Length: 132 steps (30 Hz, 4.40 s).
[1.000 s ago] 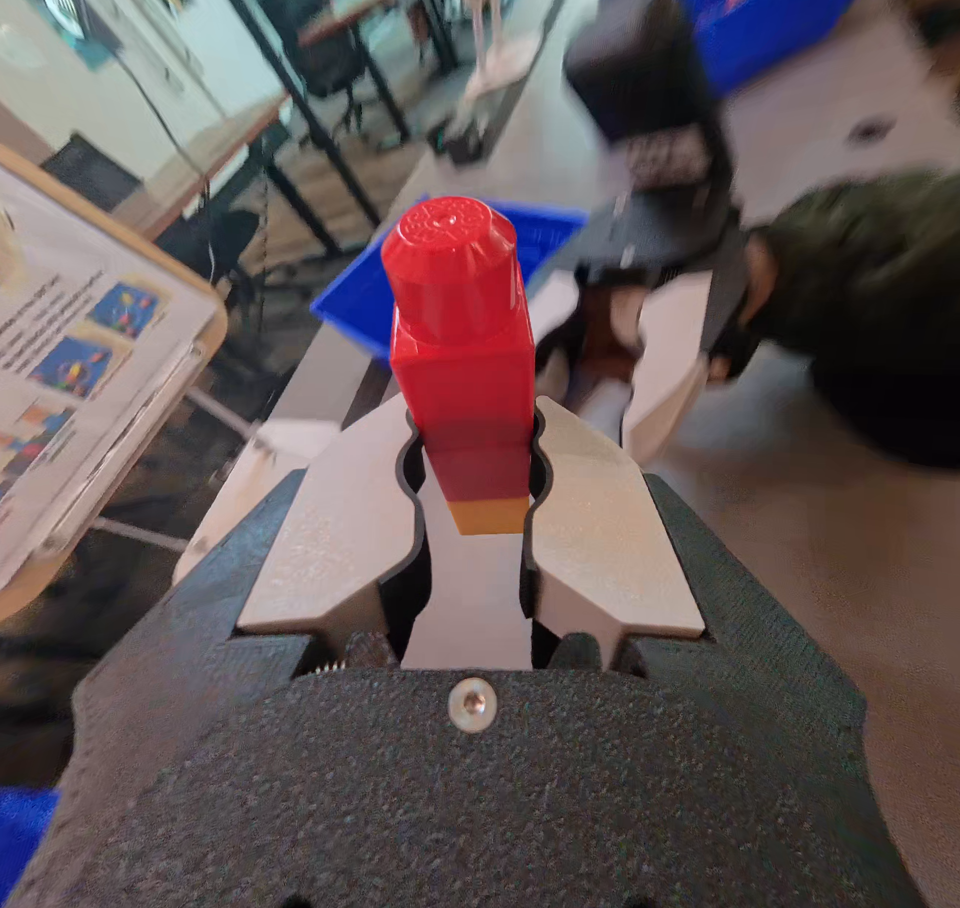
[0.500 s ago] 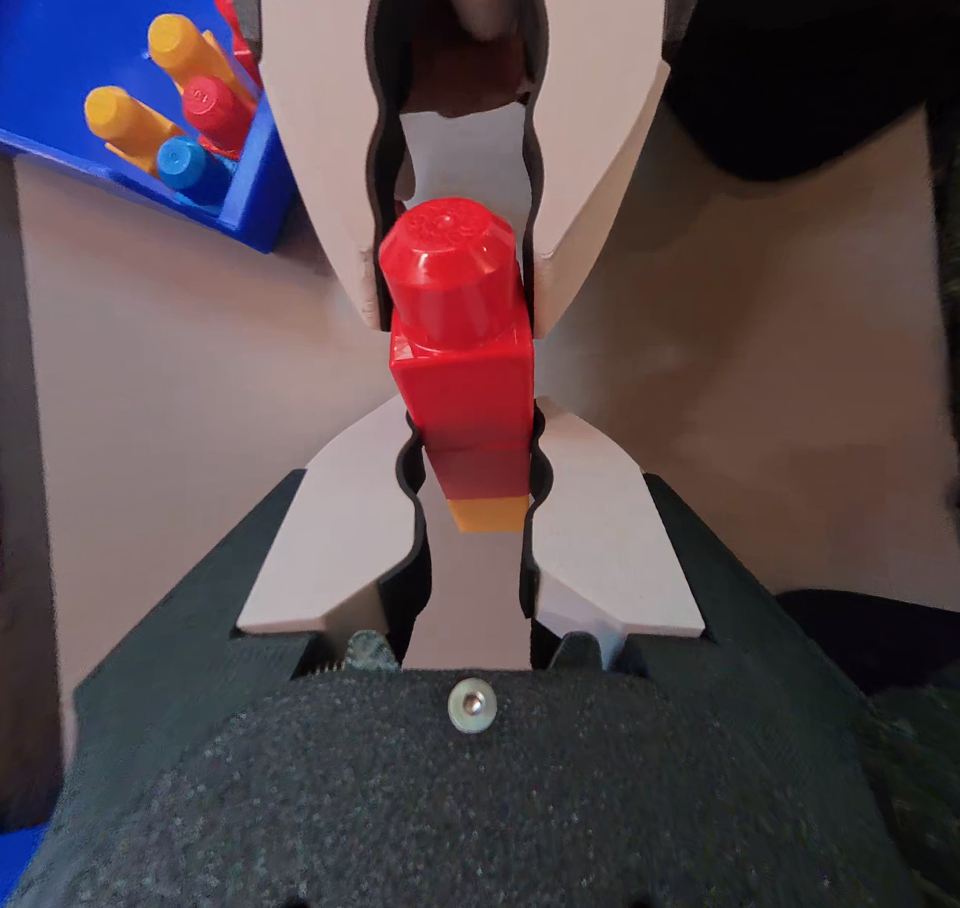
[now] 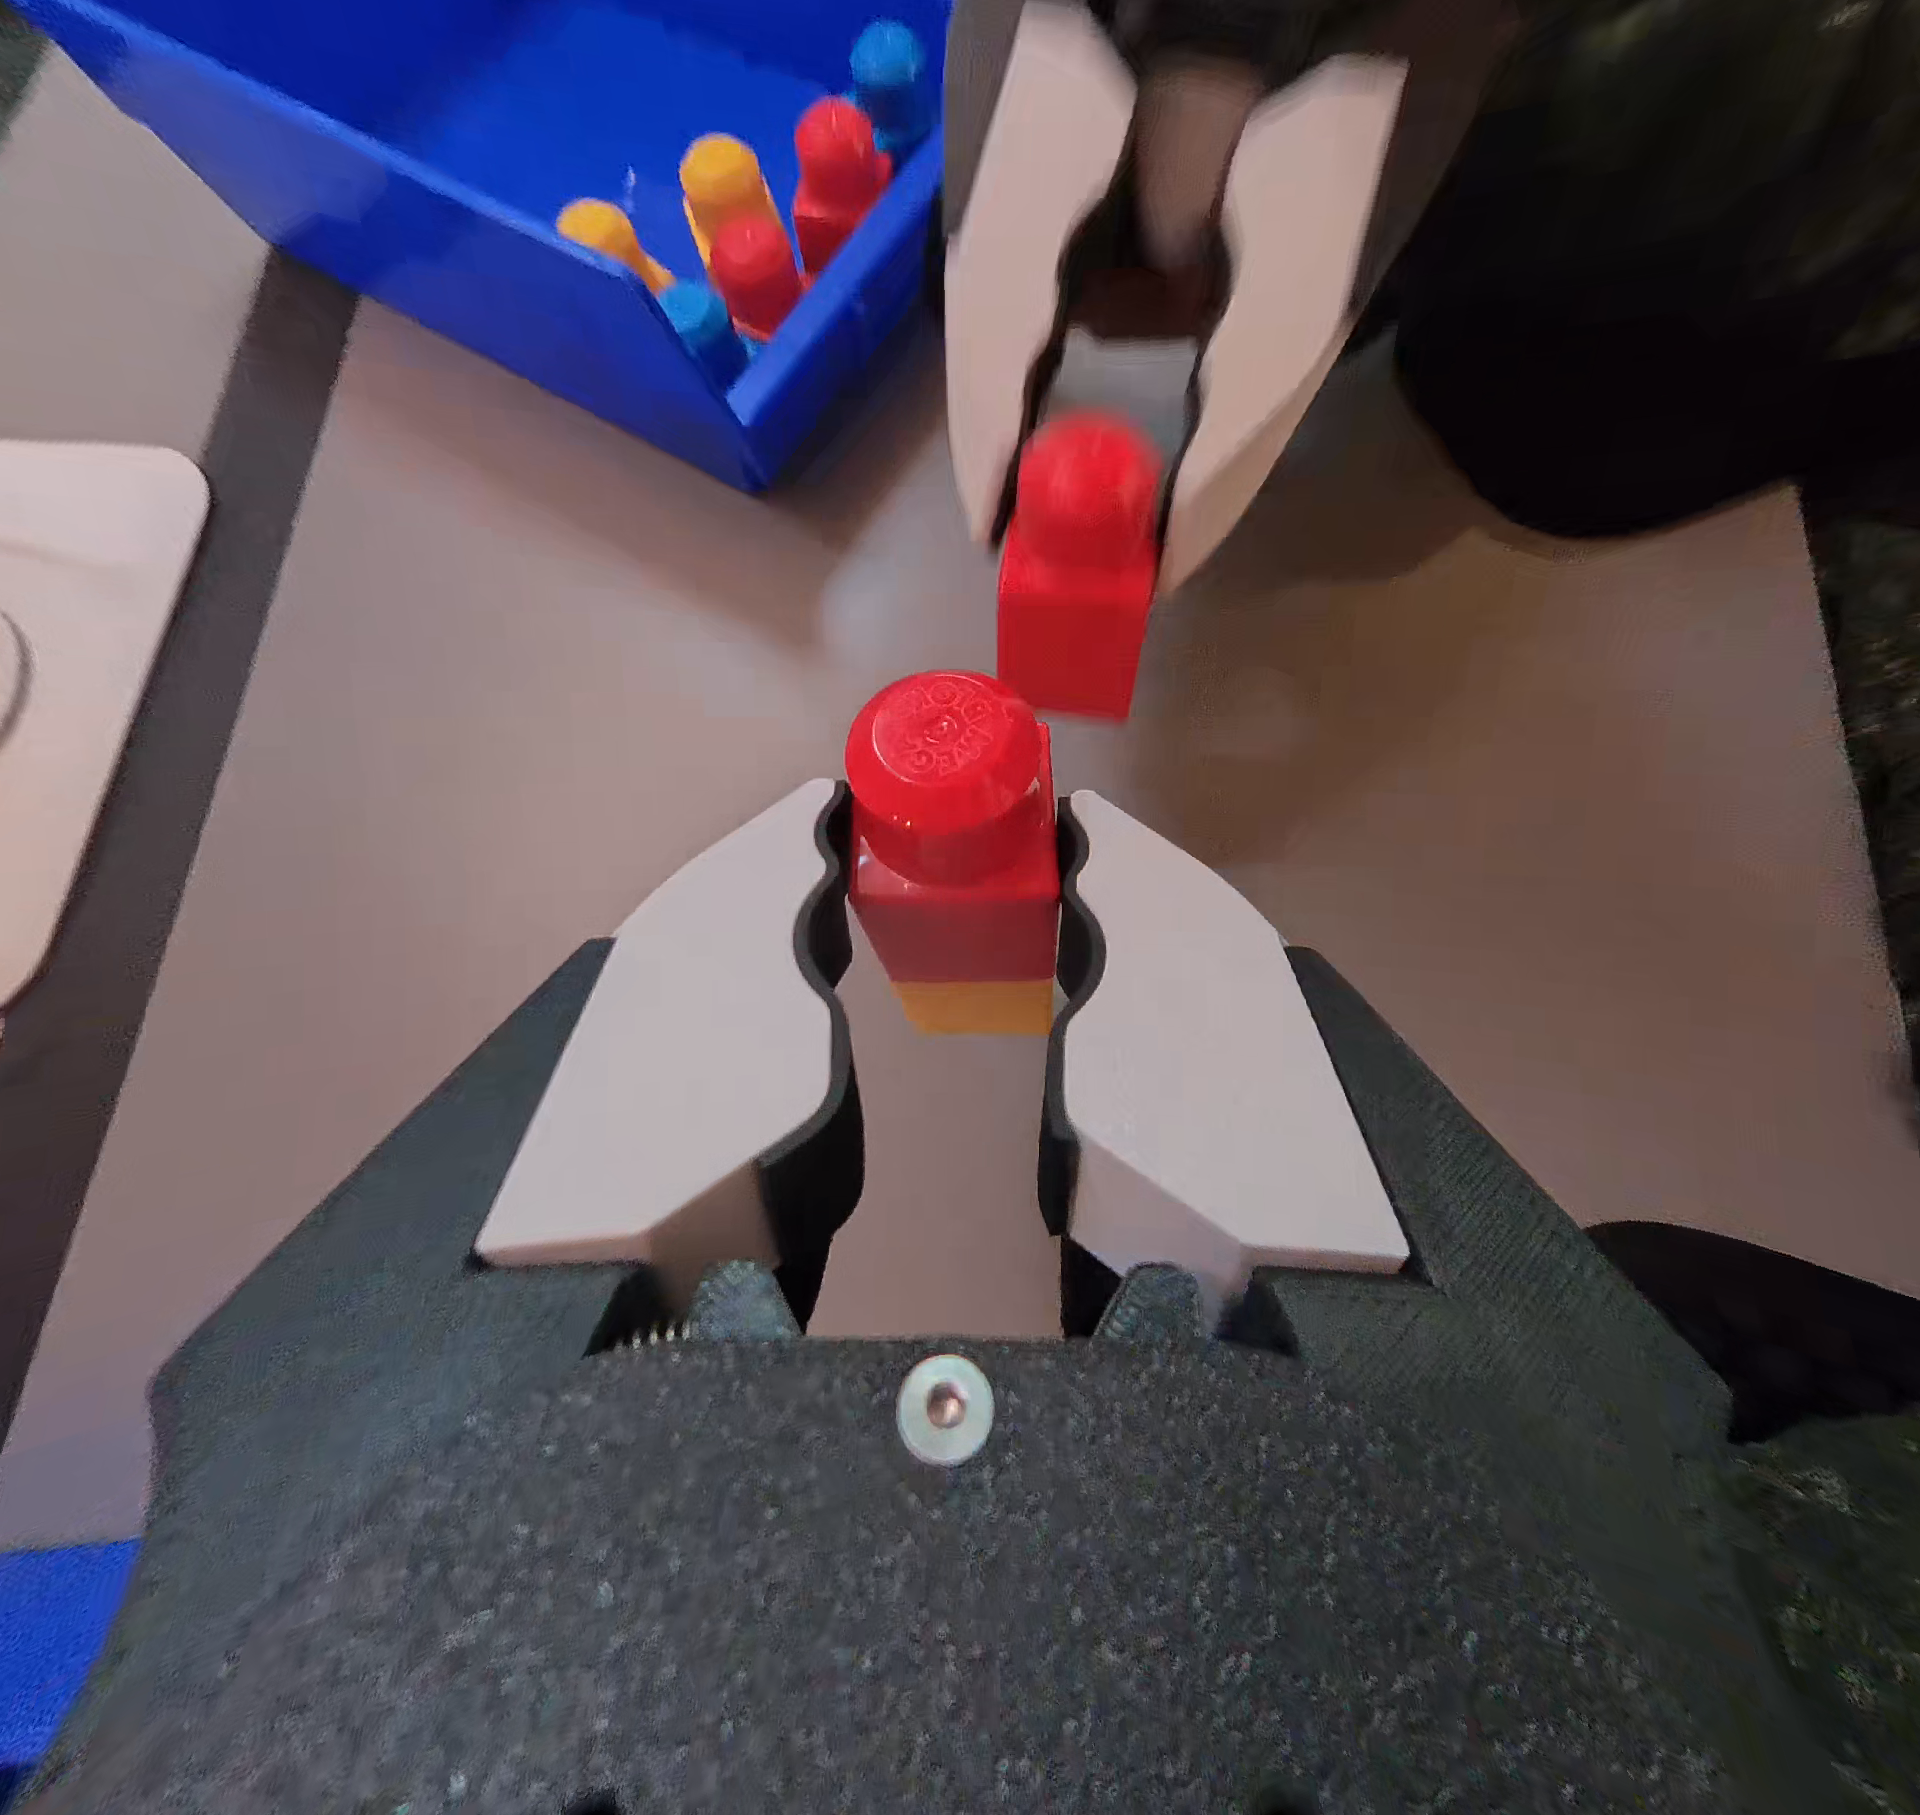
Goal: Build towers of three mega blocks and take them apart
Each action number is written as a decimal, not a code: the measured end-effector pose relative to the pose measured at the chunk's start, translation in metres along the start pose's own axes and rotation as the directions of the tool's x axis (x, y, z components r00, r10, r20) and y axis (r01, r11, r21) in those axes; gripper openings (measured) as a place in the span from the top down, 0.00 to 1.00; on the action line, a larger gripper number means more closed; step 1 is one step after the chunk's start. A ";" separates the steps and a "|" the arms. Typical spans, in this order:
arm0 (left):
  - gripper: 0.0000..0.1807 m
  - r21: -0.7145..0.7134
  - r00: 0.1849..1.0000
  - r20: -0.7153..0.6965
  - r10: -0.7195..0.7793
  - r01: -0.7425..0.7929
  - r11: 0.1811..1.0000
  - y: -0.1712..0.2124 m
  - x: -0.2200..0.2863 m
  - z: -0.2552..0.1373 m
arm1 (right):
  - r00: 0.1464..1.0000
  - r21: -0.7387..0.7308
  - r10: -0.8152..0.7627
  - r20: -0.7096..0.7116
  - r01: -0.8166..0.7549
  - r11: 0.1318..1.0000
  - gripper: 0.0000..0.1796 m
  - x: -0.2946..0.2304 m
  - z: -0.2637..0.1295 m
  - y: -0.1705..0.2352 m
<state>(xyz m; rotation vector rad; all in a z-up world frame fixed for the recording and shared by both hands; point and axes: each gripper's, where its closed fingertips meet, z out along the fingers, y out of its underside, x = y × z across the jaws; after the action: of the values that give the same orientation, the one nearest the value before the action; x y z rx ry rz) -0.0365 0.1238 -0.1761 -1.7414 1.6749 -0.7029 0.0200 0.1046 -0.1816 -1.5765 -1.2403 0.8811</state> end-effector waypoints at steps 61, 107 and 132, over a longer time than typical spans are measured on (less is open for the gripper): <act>0.80 0.133 0.996 -0.010 -0.093 0.093 0.987 0.000 -0.024 0.020 | 0.946 0.582 0.140 -0.294 0.061 0.811 0.82 0.044 -0.134 -0.106; 0.80 0.272 0.992 -0.060 0.107 -0.087 0.958 -0.045 0.014 0.022 | 0.998 -0.230 -0.026 0.065 0.040 0.972 0.74 0.008 0.011 -0.041; 0.91 0.572 0.981 0.164 -0.106 -0.007 0.820 -0.058 -0.047 -0.044 | 0.716 -0.617 0.149 -0.682 -0.673 0.407 0.83 0.185 -0.157 0.114</act>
<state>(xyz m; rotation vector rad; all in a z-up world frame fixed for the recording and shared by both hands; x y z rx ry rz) -0.0327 0.1686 -0.1017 -1.3658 1.1295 -0.9199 0.2446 0.2408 -0.2373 -2.8196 -0.8242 -0.0414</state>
